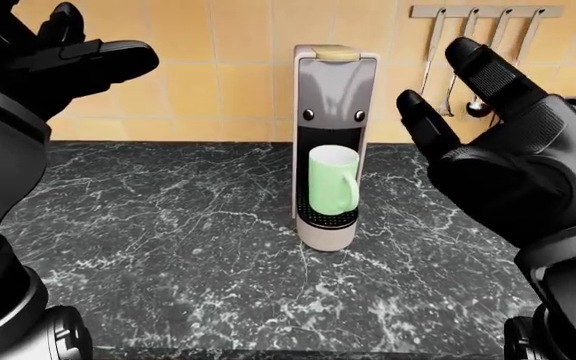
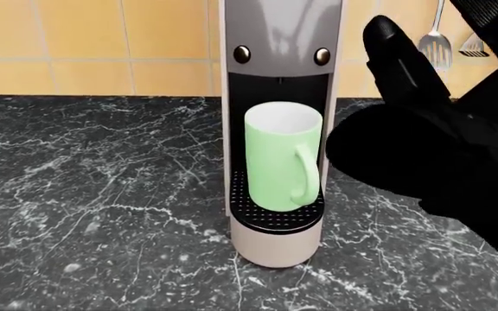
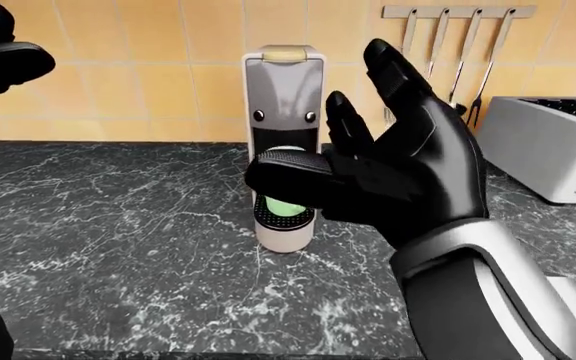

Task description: Press the button on the coffee machine to serve coffee.

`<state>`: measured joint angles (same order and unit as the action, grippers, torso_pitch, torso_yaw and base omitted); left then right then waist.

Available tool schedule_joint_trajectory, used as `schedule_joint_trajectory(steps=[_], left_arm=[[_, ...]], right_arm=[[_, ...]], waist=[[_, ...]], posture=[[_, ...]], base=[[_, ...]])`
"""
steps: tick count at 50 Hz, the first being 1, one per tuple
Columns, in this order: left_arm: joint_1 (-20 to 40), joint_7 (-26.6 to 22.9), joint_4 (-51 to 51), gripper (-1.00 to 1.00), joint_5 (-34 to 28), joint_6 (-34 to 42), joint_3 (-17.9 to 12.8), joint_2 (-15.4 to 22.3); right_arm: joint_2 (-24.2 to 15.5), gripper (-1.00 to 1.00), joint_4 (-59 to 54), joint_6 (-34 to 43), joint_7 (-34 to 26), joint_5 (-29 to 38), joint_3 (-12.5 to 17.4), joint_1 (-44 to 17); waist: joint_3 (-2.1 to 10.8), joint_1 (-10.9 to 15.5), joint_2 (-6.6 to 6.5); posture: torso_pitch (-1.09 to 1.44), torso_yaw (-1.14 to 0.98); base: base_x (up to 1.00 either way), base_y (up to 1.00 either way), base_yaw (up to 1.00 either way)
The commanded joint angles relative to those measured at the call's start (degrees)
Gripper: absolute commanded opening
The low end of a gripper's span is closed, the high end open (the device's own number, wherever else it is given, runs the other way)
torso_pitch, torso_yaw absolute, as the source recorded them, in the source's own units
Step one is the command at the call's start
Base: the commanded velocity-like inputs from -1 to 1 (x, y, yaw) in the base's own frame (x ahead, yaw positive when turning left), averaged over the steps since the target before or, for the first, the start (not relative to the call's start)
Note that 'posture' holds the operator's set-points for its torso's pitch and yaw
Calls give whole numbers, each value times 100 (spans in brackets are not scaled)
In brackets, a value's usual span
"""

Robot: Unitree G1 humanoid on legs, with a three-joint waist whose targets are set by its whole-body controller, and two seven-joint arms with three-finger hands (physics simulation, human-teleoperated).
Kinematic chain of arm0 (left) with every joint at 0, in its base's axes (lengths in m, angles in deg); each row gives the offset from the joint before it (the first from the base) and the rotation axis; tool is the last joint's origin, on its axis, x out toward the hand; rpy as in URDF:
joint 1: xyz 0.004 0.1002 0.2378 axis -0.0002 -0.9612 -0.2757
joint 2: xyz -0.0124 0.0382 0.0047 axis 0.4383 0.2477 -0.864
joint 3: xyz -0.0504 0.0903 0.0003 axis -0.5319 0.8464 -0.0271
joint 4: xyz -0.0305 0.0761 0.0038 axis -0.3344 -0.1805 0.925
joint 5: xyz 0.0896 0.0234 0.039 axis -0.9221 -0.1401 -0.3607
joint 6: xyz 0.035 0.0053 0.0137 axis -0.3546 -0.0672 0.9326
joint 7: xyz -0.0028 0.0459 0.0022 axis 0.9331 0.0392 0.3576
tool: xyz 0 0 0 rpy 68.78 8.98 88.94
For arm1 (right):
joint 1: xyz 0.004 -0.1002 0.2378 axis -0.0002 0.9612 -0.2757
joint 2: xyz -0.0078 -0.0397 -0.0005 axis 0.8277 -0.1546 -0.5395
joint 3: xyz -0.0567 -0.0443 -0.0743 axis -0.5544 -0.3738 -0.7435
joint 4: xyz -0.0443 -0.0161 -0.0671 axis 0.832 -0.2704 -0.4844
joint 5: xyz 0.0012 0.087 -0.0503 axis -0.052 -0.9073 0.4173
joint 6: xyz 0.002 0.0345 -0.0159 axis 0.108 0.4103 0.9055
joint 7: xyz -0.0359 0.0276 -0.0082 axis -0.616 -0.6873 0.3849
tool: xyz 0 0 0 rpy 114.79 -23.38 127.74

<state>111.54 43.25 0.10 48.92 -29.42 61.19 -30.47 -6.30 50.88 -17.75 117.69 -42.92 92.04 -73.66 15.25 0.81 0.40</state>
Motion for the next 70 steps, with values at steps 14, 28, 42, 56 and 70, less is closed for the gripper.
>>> schedule_joint_trajectory(steps=[14, 28, 42, 56, 70], left_arm=[[175, 25, -61, 100, 45, -120, -48, 92], [134, -47, -27, 100, -43, -180, -21, 55], [181, 34, -58, 100, 46, -123, -44, 83], [177, 8, -59, 100, 14, -131, -35, 66], [169, -30, -39, 100, -33, -157, -18, 43]], right_arm=[[505, 100, -282, 249, -587, 715, -22, 272], [544, 100, -319, 281, -648, 779, 36, 288], [687, 100, -581, 326, -909, 1049, 7, 246], [859, 100, -714, 351, -953, 1220, -77, 136], [1044, 100, -829, 399, -1127, 1469, -148, 139]], waist=[[53, 6, -40], [69, 12, -47], [76, 0, -53], [76, 3, -61], [82, 9, -72]], posture=[[-43, 0], [-43, 0], [-43, 0], [-43, 0], [-43, 0]], base=[[0, 0, 0], [0, 0, 0], [0, 0, 0], [0, 0, 0], [0, 0, 0]])
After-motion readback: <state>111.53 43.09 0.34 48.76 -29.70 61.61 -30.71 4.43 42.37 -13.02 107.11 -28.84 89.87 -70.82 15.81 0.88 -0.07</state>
